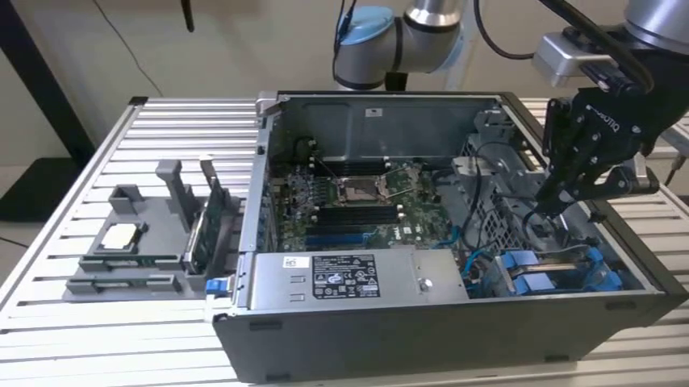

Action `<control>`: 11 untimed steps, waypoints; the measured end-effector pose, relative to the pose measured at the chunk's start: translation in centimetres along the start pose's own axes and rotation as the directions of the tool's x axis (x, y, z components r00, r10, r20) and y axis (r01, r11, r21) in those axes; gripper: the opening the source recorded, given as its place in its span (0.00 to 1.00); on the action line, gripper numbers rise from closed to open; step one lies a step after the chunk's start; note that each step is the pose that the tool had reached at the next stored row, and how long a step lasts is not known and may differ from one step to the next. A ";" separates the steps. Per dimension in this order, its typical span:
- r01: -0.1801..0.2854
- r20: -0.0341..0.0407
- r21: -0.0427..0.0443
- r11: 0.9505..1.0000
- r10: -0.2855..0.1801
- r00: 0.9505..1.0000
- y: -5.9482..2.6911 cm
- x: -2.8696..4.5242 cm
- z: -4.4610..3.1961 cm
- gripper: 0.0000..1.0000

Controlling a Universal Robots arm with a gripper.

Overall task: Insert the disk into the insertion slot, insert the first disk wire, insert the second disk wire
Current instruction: 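Insert the first disk wire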

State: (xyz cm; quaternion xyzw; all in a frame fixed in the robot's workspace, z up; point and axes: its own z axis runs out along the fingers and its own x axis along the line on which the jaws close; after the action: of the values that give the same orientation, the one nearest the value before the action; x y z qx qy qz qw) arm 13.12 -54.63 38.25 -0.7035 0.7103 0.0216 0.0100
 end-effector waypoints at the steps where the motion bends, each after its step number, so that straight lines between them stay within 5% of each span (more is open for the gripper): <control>1: 0.000 0.000 0.004 1.000 0.000 1.000 0.00 0.28 0.05 0.19; 11: 0.002 0.000 0.043 0.999 -0.002 1.000 0.02 3.79 0.43 0.19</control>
State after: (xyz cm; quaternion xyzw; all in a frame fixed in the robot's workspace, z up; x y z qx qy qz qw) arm 13.05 -58.40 37.65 -0.7038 0.7099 0.0063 0.0252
